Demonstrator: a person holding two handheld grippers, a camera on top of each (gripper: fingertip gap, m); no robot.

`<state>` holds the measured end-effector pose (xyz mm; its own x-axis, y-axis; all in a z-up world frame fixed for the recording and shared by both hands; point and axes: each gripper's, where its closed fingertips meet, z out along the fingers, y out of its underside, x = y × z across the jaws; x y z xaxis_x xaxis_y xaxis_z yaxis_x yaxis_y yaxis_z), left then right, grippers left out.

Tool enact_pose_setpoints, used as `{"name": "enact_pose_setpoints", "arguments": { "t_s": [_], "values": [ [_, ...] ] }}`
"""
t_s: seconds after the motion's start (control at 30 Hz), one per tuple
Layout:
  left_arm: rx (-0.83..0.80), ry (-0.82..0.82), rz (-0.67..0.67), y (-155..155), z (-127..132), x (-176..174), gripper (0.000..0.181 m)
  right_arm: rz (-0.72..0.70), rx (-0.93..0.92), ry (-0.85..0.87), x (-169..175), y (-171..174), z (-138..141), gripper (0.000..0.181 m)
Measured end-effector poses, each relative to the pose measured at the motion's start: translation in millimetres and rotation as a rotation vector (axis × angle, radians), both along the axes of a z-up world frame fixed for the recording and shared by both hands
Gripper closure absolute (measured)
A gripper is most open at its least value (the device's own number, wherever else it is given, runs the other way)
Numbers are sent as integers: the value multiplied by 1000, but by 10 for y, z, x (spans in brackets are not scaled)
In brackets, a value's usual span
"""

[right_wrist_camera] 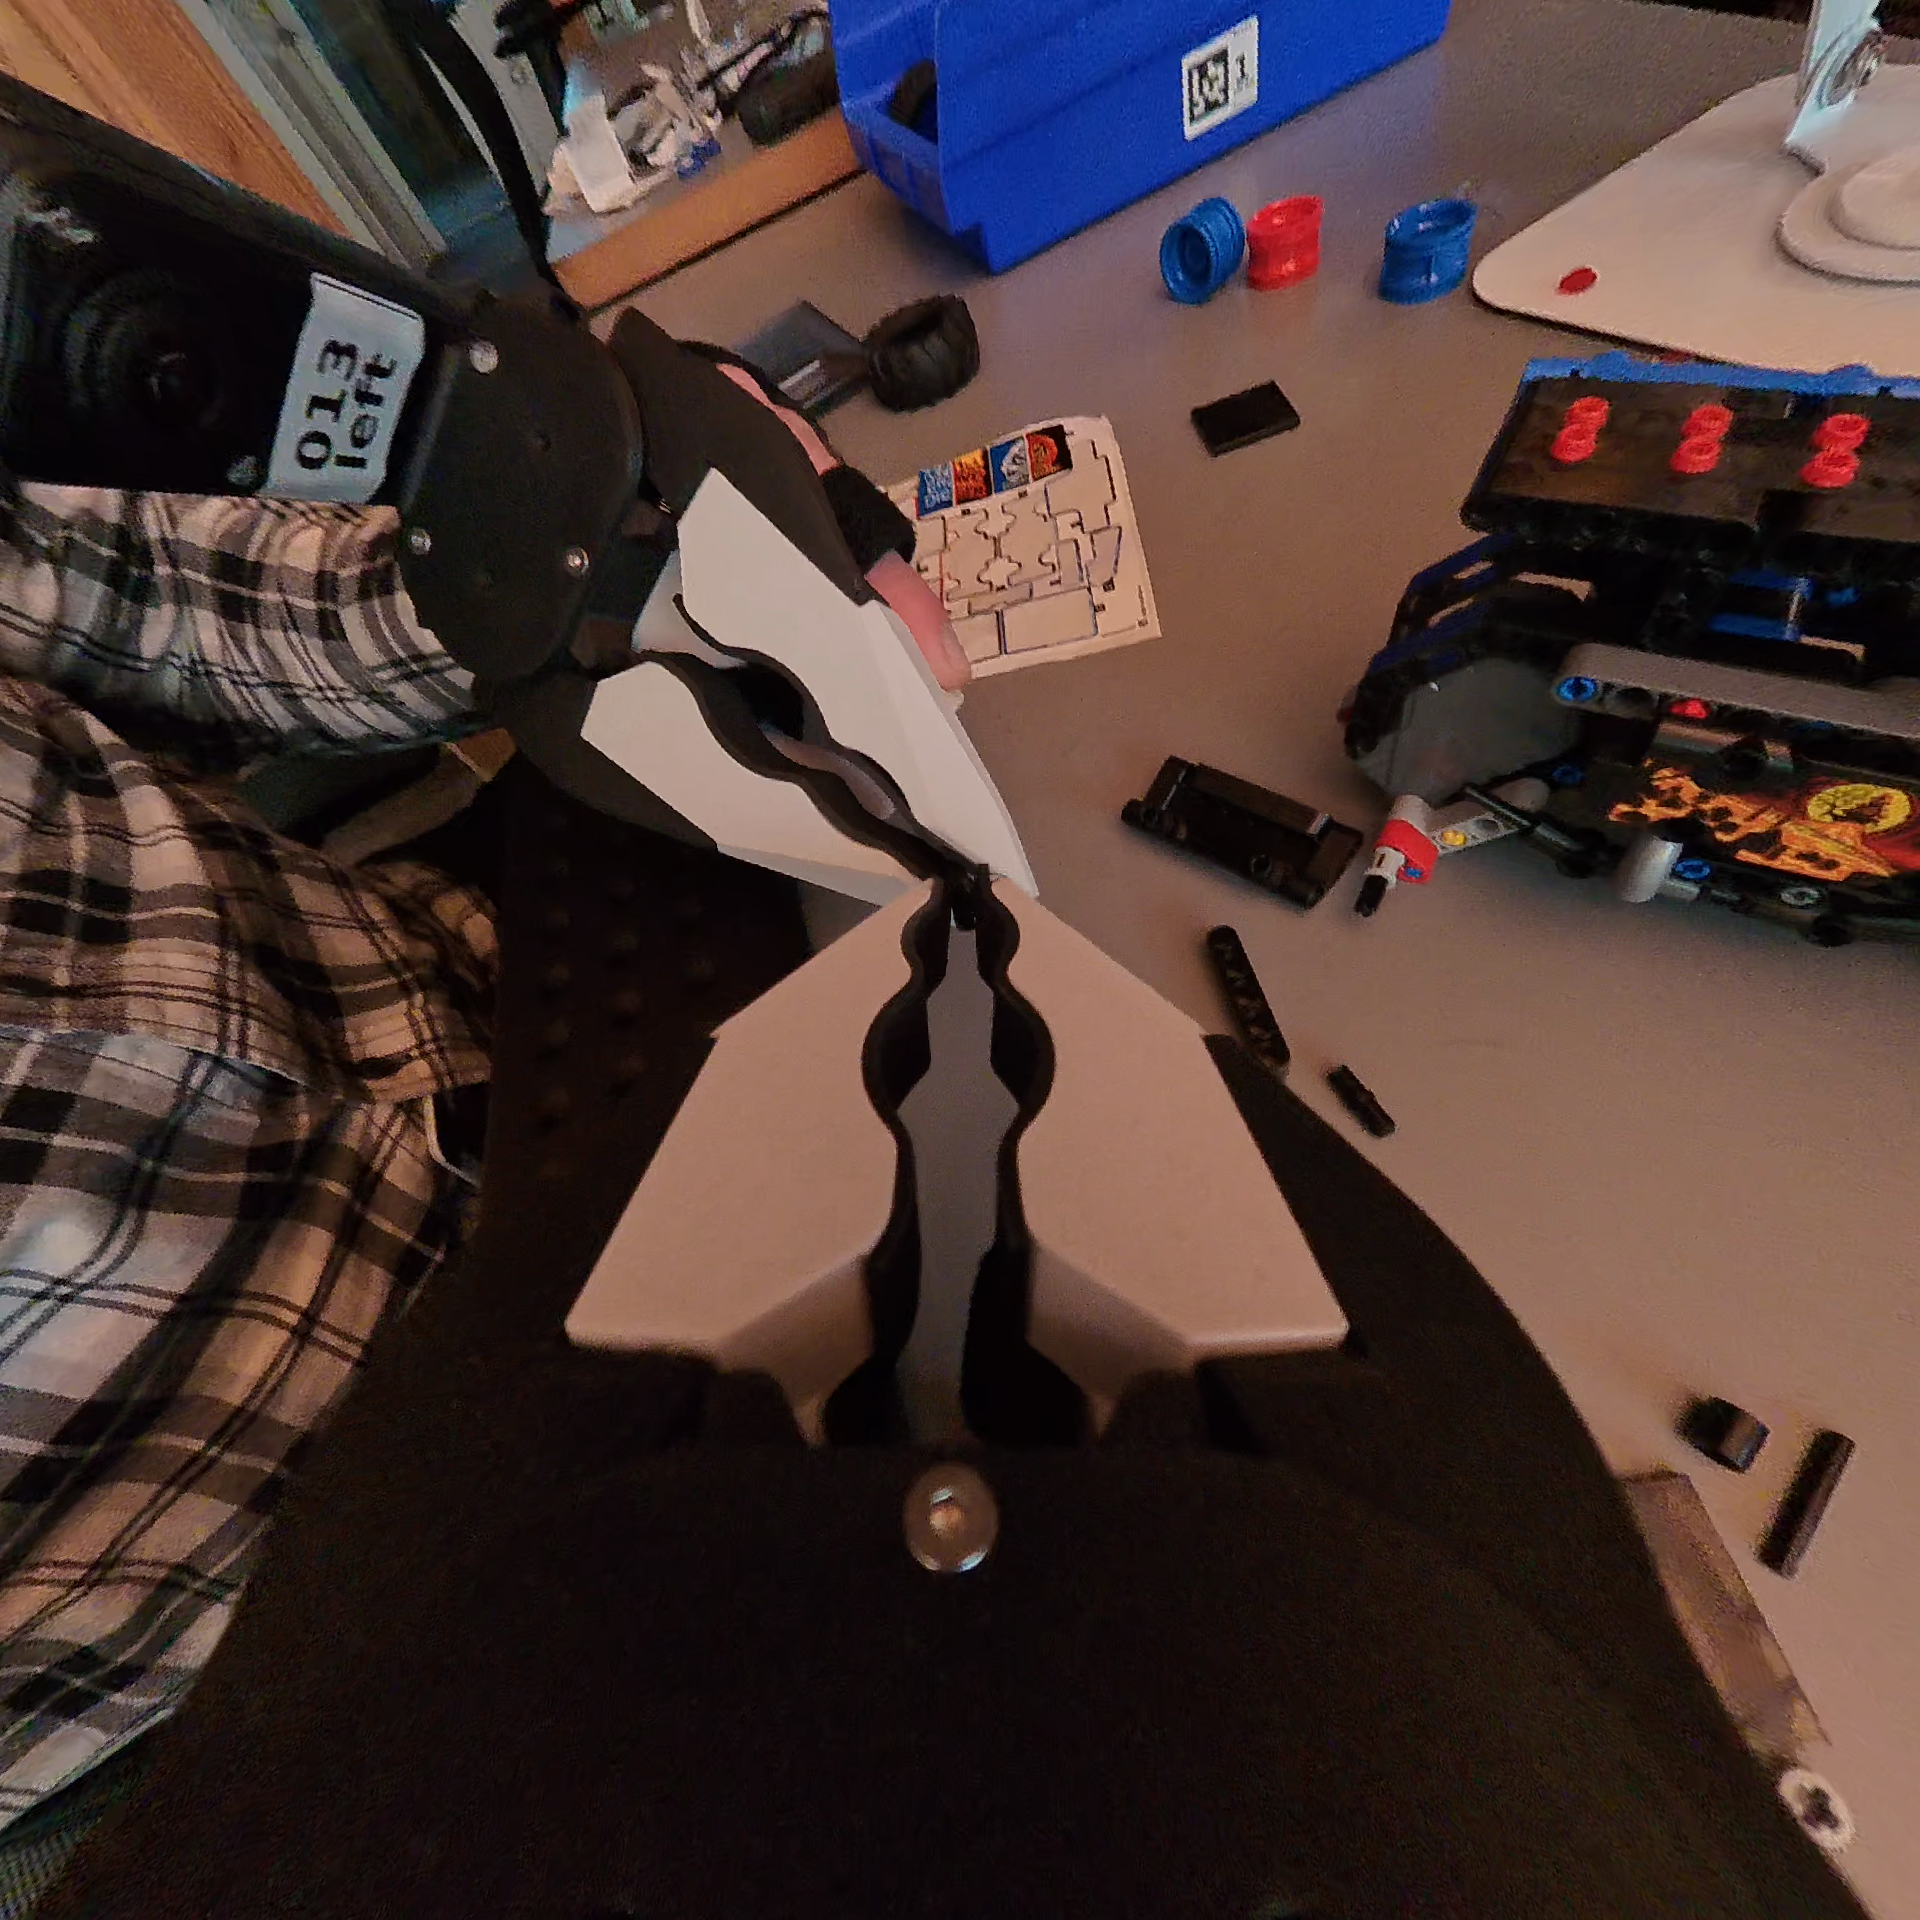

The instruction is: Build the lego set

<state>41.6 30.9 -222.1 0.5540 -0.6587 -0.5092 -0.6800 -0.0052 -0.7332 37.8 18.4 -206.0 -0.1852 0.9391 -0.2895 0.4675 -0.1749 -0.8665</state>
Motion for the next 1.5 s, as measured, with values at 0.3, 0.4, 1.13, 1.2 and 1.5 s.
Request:
{"name": "enact_pose_setpoints", "arguments": {
  "t_s": [0.3, 0.4, 1.13, 1.2, 1.5],
  "values": [
    [-24, -109, 23, -12, 77, -29, 179, -6, -22, 72, -56, 7, 81, 175],
    [-28, -125, 24, -12, 86, -30, 179, 4, -18, 79, -55, -3, 85, 176],
    [-92, -2, 113, 155, -116, -108, 157, -55, 172, -40, 42, 235, -95, 179],
    [-162, 36, 146, 218, -254, -167, 157, -57, 269, -115, 73, 326, -182, 180],
    [-257, 84, 159, 391, -450, -179, 171, 17, 413, -251, 41, 484, -373, 180]
  ]
}}
